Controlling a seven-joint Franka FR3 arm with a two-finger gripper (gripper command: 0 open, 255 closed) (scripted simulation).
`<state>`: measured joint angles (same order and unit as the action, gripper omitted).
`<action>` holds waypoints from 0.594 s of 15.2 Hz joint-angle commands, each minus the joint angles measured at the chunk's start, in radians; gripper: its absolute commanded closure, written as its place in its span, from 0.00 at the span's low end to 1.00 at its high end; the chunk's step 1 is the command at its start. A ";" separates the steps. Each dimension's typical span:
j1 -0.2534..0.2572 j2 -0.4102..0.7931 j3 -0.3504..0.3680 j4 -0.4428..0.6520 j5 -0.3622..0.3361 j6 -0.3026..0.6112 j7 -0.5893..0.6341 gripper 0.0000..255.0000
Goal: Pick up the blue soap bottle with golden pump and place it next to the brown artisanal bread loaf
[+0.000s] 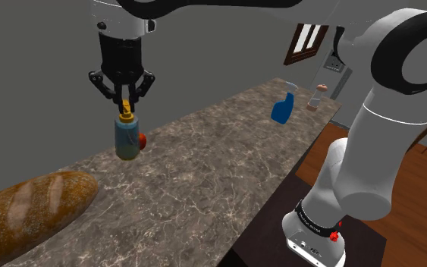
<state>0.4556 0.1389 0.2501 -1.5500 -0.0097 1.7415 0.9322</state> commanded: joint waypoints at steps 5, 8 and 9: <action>-0.002 -0.010 -0.001 -0.094 0.003 0.085 -0.003 1.00; -0.003 -0.009 -0.001 -0.134 0.003 0.125 -0.003 1.00; -0.003 -0.009 -0.002 -0.146 0.002 0.138 -0.003 1.00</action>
<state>0.4539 0.1326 0.2493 -1.6748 -0.0080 1.8603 0.9306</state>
